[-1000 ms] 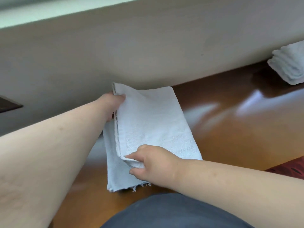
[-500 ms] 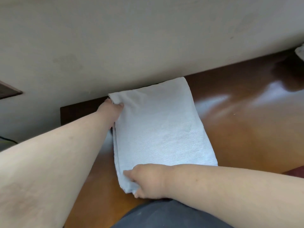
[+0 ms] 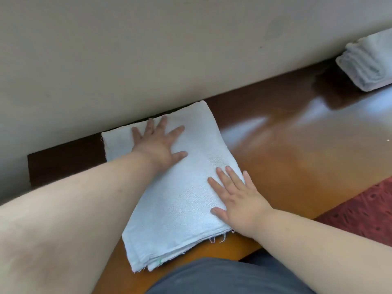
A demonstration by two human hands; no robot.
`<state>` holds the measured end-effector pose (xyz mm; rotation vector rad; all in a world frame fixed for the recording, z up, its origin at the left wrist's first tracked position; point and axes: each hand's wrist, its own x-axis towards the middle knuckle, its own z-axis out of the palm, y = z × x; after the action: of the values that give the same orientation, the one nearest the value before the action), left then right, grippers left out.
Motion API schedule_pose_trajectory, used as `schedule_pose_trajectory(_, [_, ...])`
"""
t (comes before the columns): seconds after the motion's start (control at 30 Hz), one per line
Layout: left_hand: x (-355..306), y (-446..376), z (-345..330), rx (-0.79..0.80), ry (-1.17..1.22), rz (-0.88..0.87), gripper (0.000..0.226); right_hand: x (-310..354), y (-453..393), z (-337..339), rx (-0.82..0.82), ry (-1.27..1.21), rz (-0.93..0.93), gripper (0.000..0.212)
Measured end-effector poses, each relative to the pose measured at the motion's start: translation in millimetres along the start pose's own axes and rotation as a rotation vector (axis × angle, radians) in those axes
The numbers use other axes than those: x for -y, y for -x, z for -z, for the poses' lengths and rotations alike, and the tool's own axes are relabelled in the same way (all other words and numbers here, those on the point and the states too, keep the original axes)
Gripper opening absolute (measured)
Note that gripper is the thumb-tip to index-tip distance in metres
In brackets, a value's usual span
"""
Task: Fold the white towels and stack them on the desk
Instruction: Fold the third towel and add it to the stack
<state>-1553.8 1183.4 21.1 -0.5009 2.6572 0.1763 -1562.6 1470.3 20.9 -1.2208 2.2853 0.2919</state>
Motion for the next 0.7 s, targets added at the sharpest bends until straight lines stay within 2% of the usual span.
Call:
schedule_pose_trajectory(0.07, [5,-8,0,-0.015,0.005,0.067,0.096,-14,4,-7,-0.015,-0.004,0.026,0.074])
schedule_pose_trajectory(0.13, [12,-12,0,-0.011,0.000,0.111,0.098,-21,2,-8,-0.021,-0.009,0.049,0.075])
schedule_pose_trajectory(0.37, [39,13,-6,0.044,-0.028,0.305,0.071,-90,-28,34,-0.008,0.226,0.169,0.067])
schedule_pose_trajectory(0.43, [42,35,-14,0.016,0.088,0.341,0.071,-106,-41,53,-0.023,0.284,0.164,0.064])
schedule_pose_trajectory(0.5, [37,61,-28,-0.048,0.305,0.389,0.071,-115,-51,67,-0.043,0.293,0.110,0.060])
schedule_pose_trajectory(0.57, [22,85,-42,-0.100,0.527,0.465,0.072,-114,-58,76,-0.026,0.258,0.024,0.070])
schedule_pose_trajectory(0.63, [0,105,-54,-0.068,0.626,0.541,0.075,-103,-62,85,0.004,0.099,-0.080,0.083])
schedule_pose_trajectory(0.7, [-24,123,-65,0.028,0.704,0.607,0.081,-85,-63,87,-0.039,-0.149,-0.157,0.073])
